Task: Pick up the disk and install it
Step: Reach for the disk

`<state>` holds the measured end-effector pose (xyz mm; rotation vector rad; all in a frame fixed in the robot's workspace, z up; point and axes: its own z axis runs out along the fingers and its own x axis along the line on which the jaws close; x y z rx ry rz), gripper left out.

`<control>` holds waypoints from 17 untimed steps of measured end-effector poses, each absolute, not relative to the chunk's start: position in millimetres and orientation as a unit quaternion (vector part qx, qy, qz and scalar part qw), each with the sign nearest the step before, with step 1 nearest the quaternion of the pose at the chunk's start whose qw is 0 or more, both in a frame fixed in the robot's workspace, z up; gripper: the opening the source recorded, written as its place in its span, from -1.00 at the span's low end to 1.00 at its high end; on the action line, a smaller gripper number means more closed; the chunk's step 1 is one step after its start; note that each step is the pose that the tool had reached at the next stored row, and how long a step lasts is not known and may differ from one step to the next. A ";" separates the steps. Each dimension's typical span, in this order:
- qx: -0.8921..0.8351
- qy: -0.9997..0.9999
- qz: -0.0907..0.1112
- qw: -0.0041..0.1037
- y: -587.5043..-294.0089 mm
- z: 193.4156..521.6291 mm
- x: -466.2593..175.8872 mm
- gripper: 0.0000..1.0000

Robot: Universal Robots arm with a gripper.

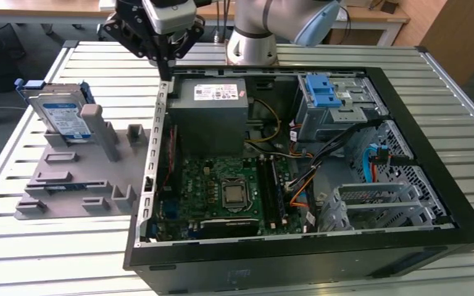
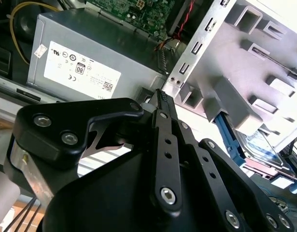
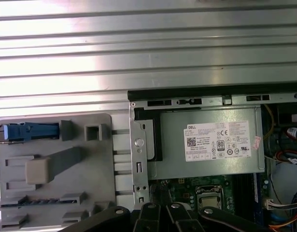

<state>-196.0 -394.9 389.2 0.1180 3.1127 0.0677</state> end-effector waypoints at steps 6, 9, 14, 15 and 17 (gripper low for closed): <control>0.038 0.999 0.022 0.013 -394.6 388.9 -198.4 -0.79; 0.038 0.999 0.022 0.013 -394.6 388.8 -199.1 -0.79; 0.038 0.999 0.022 0.013 -394.5 388.7 -200.3 -0.79; 0.038 0.999 0.022 0.013 -394.5 388.6 -200.5 -0.79; 0.038 0.999 0.022 0.013 -394.4 388.5 -201.1 -0.79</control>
